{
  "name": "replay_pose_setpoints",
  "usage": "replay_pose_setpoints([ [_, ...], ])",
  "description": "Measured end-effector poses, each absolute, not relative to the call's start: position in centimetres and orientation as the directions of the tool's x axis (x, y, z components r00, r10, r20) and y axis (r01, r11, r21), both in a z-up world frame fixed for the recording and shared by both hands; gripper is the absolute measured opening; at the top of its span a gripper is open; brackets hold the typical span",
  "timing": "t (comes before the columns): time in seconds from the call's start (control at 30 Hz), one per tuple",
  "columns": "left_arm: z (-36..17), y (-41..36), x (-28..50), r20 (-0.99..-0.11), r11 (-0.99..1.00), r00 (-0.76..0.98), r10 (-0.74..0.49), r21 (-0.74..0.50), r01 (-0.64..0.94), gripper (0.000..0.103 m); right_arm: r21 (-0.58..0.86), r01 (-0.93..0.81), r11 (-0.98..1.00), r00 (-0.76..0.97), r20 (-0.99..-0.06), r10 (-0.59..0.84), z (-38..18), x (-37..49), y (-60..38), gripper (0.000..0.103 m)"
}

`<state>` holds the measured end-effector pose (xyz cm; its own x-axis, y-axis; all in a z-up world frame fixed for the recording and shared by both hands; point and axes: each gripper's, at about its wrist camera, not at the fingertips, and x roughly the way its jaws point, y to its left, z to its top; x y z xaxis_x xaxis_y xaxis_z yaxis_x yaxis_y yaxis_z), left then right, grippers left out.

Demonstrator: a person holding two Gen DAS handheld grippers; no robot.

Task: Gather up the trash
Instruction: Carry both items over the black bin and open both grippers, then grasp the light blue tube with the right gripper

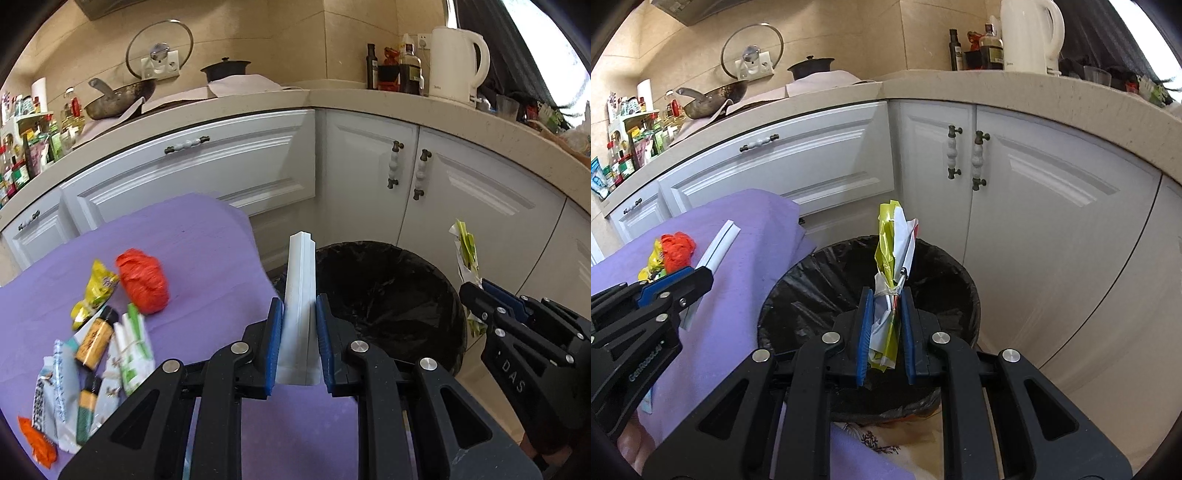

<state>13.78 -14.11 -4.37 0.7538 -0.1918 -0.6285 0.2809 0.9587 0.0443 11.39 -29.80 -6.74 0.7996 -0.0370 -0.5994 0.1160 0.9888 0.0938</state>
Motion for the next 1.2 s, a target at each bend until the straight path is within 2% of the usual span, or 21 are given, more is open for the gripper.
replay_pose_setpoints([
  [0.3,-5.7,-16.3,16.4,-0.676,0.96,0.718,-0.165,0.058,0.276,0.02,0.113,0.125,0.986,0.786,-0.618,-0.029,-8.6,13.7,-31.4,0.015],
  [0.4,-5.9,-16.9,17.1,-0.689,0.959,0.705,-0.166,0.054,0.278,0.023,0.123,0.13,0.984,0.786,-0.618,-0.027,-9.0,14.6,-31.9,0.017],
  [0.47,-6.1,-17.2,17.6,-0.701,0.96,0.694,-0.167,0.045,0.277,0.041,0.129,0.134,0.983,0.782,-0.622,-0.025,-9.2,15.0,-32.0,0.023],
  [0.5,-6.1,-17.2,17.7,-0.702,0.96,0.692,-0.169,0.043,0.278,0.044,0.131,0.139,0.982,0.782,-0.622,-0.028,-9.3,15.2,-32.1,0.03],
  [0.53,-6.1,-17.2,17.8,-0.702,0.959,0.691,-0.171,0.041,0.279,0.044,0.132,0.141,0.981,0.784,-0.62,-0.029,-9.3,15.2,-32.2,0.033],
  [0.83,-5.1,-16.1,17.5,-0.676,0.967,0.718,-0.165,0.031,0.251,0.046,0.141,0.141,0.98,0.784,-0.62,-0.023,-8.4,14.6,-31.4,0.033],
  [1.2,-2.9,-10.9,13.9,-0.646,0.978,0.754,-0.118,0.057,0.202,0.046,0.164,0.082,0.983,0.788,-0.615,0.037,-6.7,11.9,-26.9,0.033],
])
